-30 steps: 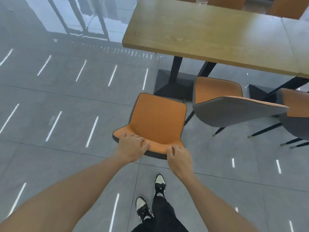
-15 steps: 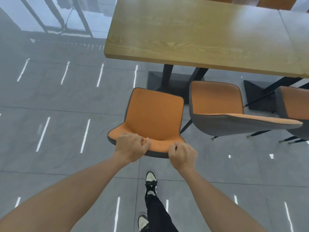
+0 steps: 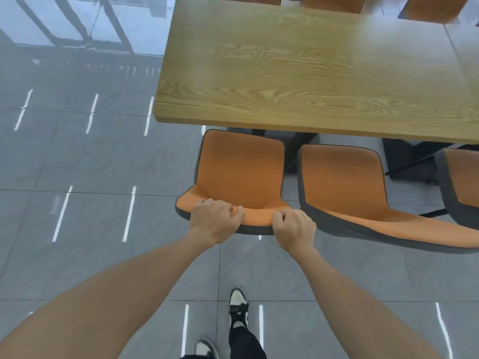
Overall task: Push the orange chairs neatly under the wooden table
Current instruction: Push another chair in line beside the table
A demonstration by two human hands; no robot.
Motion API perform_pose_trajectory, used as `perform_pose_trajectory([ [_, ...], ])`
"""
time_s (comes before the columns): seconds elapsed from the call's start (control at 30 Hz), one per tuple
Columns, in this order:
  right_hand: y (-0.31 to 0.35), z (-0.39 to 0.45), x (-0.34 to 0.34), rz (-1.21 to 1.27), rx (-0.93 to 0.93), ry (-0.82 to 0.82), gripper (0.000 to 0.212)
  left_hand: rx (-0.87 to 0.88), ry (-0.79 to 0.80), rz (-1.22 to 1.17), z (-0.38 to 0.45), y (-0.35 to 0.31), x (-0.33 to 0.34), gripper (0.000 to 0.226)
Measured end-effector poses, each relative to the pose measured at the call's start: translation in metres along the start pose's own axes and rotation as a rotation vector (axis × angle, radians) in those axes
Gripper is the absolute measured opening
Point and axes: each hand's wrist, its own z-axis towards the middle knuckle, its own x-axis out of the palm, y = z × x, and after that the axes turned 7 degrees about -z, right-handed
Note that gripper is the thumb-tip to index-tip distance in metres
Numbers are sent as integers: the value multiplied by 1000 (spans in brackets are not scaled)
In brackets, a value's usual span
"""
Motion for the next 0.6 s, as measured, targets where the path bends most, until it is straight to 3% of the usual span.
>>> perform_pose_trajectory([
  [0.13,7,-5,10,2,-2,58,28,22,91,-9,0,14,-5,57],
  [0.23,5,1,6,-82,11,165,29,75,248,-55,7,17,-12,58],
  [0.4,51,39,-26,-297,109,686,28,110,705,-186,36,60,-55,49],
  [0.5,114,70,-44,-299,82,808,38,158,692,-57,64,118,-100,37],
  [0.6,198,102,-66,-271,57,808,56,152,633,-52,92,181,-155,46],
])
